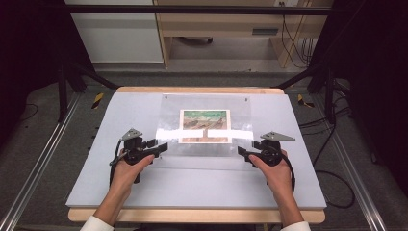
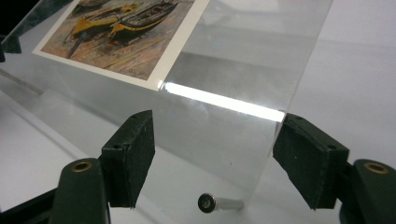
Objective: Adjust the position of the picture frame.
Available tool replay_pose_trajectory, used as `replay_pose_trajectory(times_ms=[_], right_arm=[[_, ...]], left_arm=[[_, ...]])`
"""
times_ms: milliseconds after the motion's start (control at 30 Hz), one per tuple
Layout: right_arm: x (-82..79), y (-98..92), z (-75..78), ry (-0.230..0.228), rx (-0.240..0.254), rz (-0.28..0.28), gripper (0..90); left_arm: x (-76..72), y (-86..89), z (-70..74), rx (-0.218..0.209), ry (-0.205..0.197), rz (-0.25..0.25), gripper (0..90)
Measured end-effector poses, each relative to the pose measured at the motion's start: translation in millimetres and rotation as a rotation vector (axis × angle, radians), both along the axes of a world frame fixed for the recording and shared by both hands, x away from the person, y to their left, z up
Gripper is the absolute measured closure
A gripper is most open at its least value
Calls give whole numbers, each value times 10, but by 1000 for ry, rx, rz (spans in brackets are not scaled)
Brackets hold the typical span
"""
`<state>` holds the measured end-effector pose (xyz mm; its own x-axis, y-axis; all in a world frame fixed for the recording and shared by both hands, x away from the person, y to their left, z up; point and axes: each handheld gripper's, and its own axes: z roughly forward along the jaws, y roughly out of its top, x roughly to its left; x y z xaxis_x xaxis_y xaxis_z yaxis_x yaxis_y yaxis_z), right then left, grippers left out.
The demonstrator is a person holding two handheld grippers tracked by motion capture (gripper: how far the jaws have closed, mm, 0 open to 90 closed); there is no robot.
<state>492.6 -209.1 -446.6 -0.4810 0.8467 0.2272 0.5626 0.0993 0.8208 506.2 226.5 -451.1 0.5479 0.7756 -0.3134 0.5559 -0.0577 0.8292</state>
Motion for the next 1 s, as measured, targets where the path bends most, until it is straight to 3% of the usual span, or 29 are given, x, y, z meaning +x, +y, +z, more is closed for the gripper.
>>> replay_pose_trajectory(times_ms=[333,500,1000], right_arm=[[-181,14,37,-30,-78,8,366],[-230,14,39,-43,-91,2,396],[-352,1,30,-57,-104,-16,479]], left_arm=[[-159,-14,42,54,-19,14,486],[-239,-5,24,40,-26,37,516],[-349,-8,19,53,-37,53,562]])
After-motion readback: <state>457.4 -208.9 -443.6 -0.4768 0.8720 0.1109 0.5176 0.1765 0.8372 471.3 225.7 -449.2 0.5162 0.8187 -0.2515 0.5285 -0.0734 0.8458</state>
